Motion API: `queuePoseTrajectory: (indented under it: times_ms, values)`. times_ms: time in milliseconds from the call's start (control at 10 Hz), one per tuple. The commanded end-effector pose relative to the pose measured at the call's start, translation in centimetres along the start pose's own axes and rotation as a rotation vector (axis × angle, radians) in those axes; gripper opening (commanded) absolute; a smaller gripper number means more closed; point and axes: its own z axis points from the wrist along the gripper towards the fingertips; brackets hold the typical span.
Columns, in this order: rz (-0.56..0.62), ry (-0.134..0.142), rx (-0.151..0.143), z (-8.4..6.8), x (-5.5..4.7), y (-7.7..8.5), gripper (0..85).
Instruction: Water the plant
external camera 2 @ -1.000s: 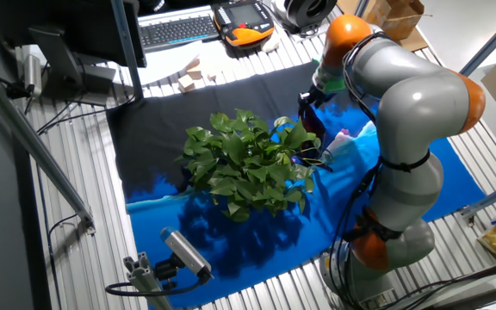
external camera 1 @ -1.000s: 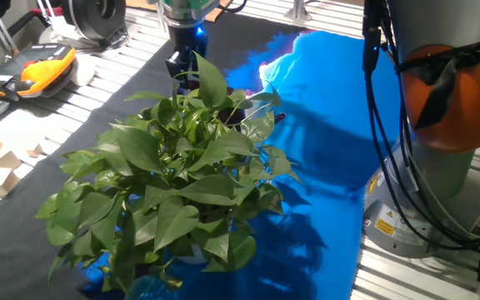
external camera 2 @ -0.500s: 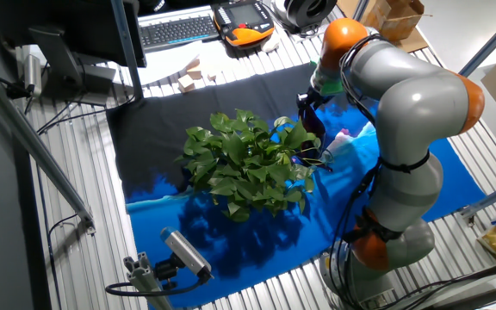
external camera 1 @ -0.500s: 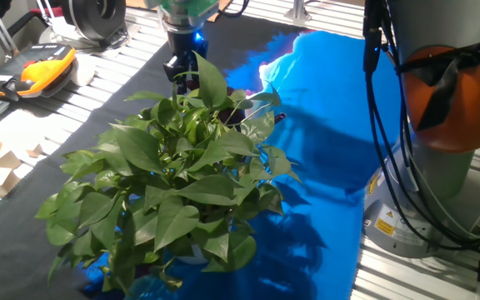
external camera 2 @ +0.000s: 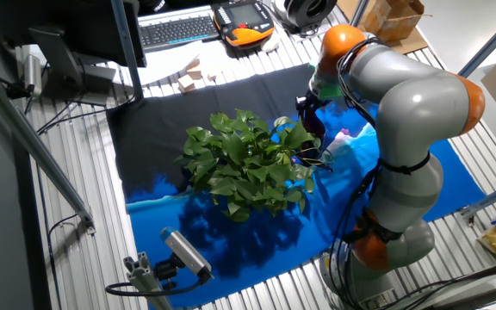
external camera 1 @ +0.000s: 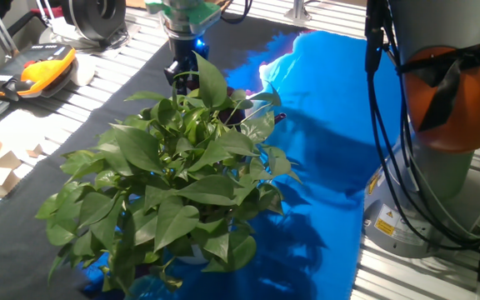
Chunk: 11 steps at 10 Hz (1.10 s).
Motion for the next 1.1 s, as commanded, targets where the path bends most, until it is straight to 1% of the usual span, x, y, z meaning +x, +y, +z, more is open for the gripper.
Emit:
queuePoseTrajectory:
  times_ms: [0,200,300,500,700,1000]
  values:
    - [0.000,0.004,0.002,0.15,0.03,-0.03,51.0]
    - [-0.002,0.006,-0.006,0.31,0.13,-0.12,51.0]
    - [-0.006,0.006,-0.009,0.31,0.19,-0.20,34.0]
    - [-0.012,0.013,-0.017,0.42,0.29,-0.31,34.0]
    - [-0.007,0.018,-0.017,0.50,0.33,-0.24,34.0]
    - [-0.002,0.032,-0.008,0.54,0.36,-0.19,34.0]
